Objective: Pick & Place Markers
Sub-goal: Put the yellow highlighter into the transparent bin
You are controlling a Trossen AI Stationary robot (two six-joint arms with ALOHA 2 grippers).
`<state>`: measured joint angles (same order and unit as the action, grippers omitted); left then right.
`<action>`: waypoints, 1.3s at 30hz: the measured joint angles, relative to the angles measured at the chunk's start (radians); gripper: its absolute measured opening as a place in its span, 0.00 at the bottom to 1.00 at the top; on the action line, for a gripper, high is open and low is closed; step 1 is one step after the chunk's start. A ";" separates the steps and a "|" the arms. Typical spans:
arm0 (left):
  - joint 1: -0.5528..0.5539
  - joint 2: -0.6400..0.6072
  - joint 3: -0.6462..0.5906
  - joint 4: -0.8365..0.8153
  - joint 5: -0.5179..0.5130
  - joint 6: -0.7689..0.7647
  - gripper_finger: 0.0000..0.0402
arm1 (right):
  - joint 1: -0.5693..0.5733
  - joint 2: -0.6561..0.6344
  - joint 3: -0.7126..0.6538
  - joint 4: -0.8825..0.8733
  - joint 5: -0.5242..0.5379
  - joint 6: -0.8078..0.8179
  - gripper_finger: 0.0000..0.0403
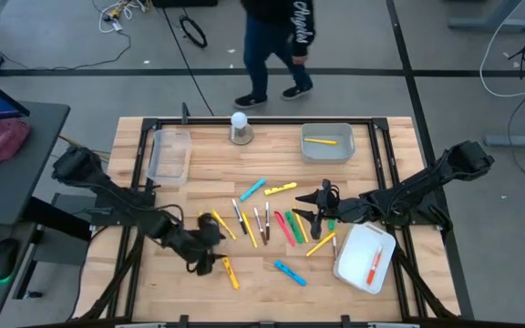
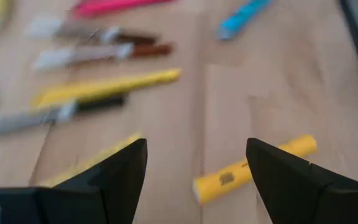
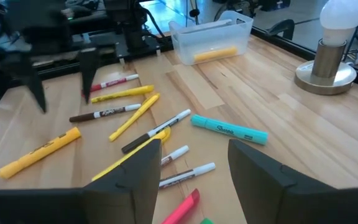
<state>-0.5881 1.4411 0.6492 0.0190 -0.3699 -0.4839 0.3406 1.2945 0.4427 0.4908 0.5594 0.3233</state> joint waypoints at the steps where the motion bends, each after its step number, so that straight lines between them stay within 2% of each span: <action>1: 0.009 0.017 0.000 0.033 0.039 0.100 0.70 | -0.001 0.000 0.000 0.000 0.000 0.000 0.47; 3: 0.022 0.052 0.000 0.070 0.116 0.254 0.70 | -0.002 0.000 0.000 0.000 0.000 0.000 0.47; 5: 0.029 0.087 0.000 0.090 0.161 0.327 0.70 | -0.002 0.000 0.000 0.000 0.000 0.000 0.47; 9: 0.031 0.155 0.000 0.108 0.227 0.377 0.70 | -0.004 0.000 0.000 0.000 0.000 -0.011 0.47; 18: 0.030 0.294 0.002 0.269 0.242 0.426 0.67 | -0.026 0.000 0.000 -0.003 0.000 -0.018 0.47; 23: 0.034 0.304 0.002 0.289 0.249 0.417 0.54 | -0.026 0.000 0.000 -0.010 0.000 -0.018 0.47; 31: 0.035 0.307 0.001 0.307 0.252 0.368 0.19 | -0.026 0.000 0.000 -0.015 0.000 -0.018 0.47; 35: 0.039 0.310 0.017 0.363 0.230 0.337 0.17 | -0.026 0.000 0.000 -0.021 0.000 -0.018 0.47; 39: 0.043 0.287 0.071 0.370 0.133 0.272 0.17 | -0.026 0.000 0.000 -0.026 0.000 -0.018 0.47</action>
<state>-0.5455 1.7284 0.7199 0.3889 -0.2365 -0.2115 0.3145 1.2945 0.4427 0.4651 0.5594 0.3050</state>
